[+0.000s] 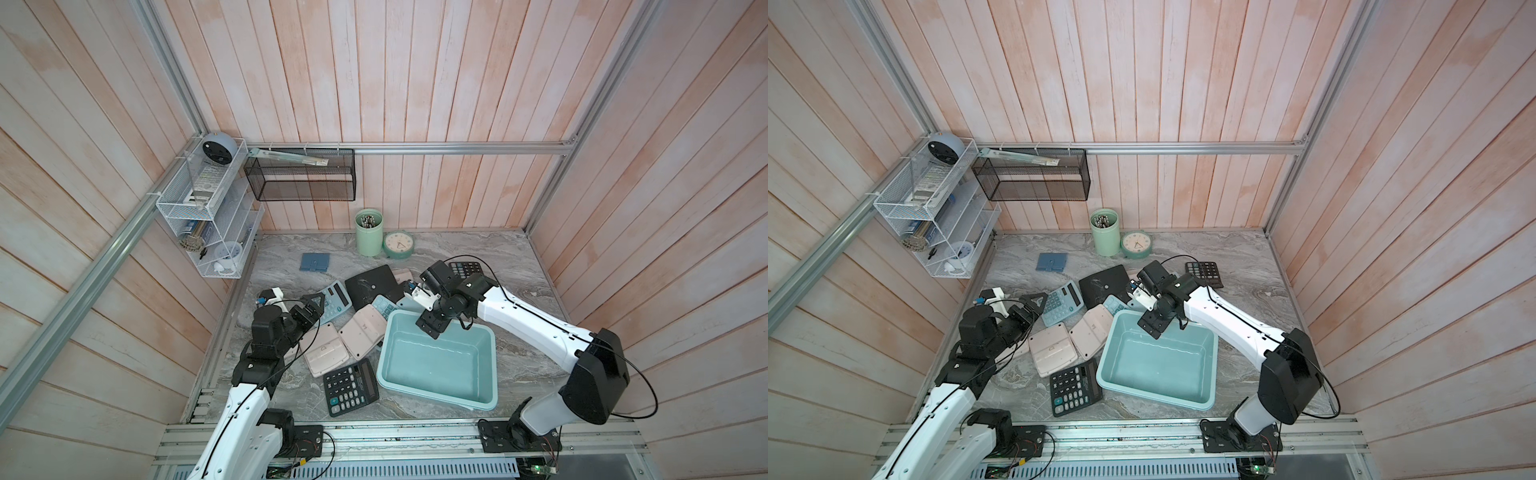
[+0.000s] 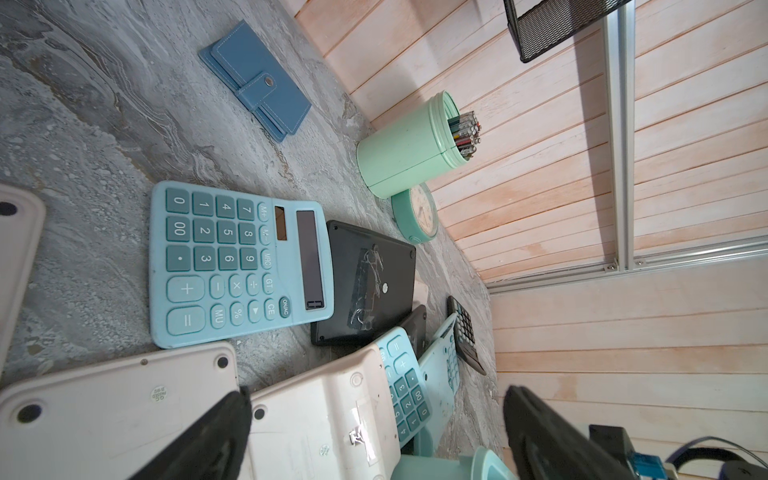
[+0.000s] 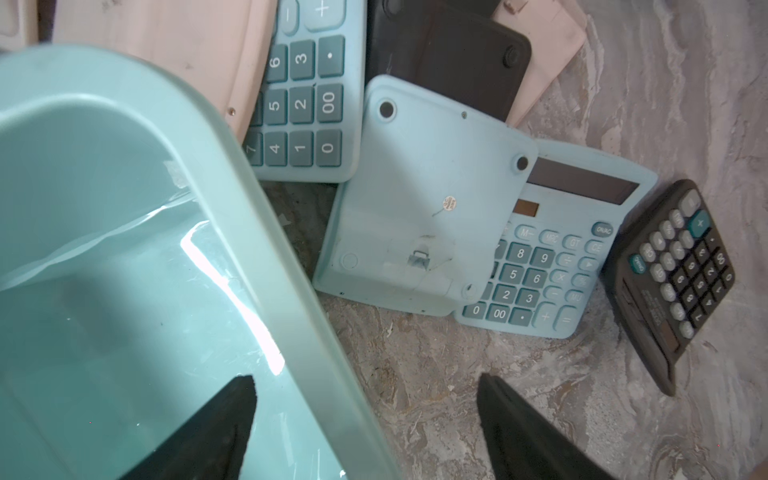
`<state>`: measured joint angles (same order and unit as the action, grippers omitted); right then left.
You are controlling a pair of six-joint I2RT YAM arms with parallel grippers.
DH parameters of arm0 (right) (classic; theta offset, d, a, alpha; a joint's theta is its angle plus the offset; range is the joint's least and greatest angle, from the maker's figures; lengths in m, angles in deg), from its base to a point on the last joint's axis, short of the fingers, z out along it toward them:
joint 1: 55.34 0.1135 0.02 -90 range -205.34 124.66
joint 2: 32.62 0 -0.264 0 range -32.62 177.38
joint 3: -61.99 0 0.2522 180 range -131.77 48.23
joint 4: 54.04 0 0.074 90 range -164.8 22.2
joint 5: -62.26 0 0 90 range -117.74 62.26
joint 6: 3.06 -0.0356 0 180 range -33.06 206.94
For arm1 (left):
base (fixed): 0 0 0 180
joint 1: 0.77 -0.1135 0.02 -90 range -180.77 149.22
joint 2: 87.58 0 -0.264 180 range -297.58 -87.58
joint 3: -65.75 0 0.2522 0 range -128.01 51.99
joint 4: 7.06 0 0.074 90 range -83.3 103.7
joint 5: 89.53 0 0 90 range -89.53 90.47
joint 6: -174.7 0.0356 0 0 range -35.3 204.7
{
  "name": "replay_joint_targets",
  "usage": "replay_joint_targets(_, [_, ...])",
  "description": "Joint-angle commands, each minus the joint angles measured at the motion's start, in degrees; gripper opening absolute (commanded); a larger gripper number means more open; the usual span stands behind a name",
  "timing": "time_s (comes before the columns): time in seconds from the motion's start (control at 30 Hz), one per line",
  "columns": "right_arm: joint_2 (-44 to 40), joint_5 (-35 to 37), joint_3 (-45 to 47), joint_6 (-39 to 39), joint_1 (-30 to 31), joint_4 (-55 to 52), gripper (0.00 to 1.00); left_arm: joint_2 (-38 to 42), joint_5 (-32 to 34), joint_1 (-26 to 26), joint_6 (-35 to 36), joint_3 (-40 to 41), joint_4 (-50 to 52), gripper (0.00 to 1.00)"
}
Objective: Put the calculator in the storage box
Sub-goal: Adjust the storage box at the center of the board.
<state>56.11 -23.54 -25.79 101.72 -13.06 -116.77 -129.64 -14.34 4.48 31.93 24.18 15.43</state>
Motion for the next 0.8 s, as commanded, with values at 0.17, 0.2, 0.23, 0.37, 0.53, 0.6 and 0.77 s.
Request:
replay_joint_targets(0.17, [9.4,4.2,-7.4,2.8,0.3,-3.7,0.67,0.8,-1.0,0.2,0.3,1.3,-0.8,1.00])
replay_joint_targets(0.2, [10.7,4.2,-8.5,2.8,0.3,-4.8,0.60,0.9,-0.9,0.2,0.4,1.2,-0.6,1.00])
replay_joint_targets(0.23, [11.6,4.7,-8.9,2.6,0.4,-5.1,0.55,0.9,-0.9,0.2,0.4,1.1,-0.6,1.00])
replay_joint_targets(0.37, [13.0,8.0,-8.5,2.5,0.7,-3.8,0.38,0.6,-1.0,0.2,0.3,0.9,-0.8,1.00])
replay_joint_targets(0.53, [11.9,13.8,-7.5,2.4,0.2,-0.7,0.22,0.4,-1.0,0.2,0.3,0.9,-1.0,1.00])
replay_joint_targets(0.6, [11.8,16.0,-7.5,2.1,-0.6,-0.3,0.14,0.3,-1.1,0.2,0.1,1.0,-1.2,1.00])
replay_joint_targets(0.77, [13.1,20.6,-9.3,-0.4,-3.9,-1.3,0.08,0.4,-1.2,0.2,0.0,1.0,-1.2,1.00])
